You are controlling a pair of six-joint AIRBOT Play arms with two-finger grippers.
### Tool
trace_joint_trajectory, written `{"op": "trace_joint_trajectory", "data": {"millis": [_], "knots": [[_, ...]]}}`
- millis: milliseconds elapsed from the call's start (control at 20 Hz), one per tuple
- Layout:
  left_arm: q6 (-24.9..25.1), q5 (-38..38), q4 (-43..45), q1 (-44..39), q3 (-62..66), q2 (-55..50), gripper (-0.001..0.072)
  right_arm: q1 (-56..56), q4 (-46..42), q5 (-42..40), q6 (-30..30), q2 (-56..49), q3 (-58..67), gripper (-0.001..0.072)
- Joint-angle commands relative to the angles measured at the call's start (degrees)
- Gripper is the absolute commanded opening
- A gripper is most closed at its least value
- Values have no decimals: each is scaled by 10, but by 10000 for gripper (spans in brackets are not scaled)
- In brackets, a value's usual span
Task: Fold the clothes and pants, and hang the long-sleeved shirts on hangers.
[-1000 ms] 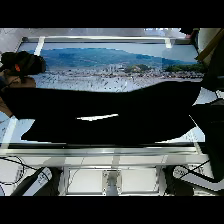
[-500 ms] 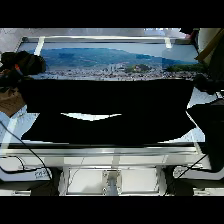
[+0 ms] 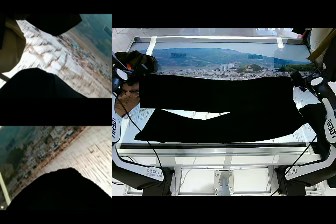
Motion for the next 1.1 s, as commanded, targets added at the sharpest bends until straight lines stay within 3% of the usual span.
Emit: {"op": "trace_joint_trajectory", "data": {"millis": [0, 50, 100, 150, 300, 450, 550, 700, 850, 1050], "knots": [[-24, 5, -5, 6, 5, -6, 7, 7, 4, -36, 75, -6, 10, 22], [-24, -5, -9, 6, 5, -6, 56, 7, 16, -27, 75, -6, 13, 75], [-14, -24, -9, 6, 5, -4, 279, 7, 27, -9, 74, -5, 20, 366], [6, -45, -9, 6, 5, 2, 694, 6, 25, 16, 70, -2, 29, 482], [36, -133, 9, 30, 5, 51, 711, -14, 1, 106, 15, 41, 57, 479], [38, -258, 89, 89, 4, 149, 707, -58, -107, 209, 7, 147, 58, 479], [76, -338, 142, 136, -17, 224, 706, -94, -174, 311, -19, 215, 55, 479], [144, -458, 137, 243, -111, 315, 705, -153, -189, 424, -87, 306, 19, 478], [230, -484, 26, 388, -225, 339, 704, -179, -170, 459, -99, 359, -28, 479], [509, -478, -233, 535, -341, 306, 702, -179, -102, 467, -123, 374, -47, 478]]}}
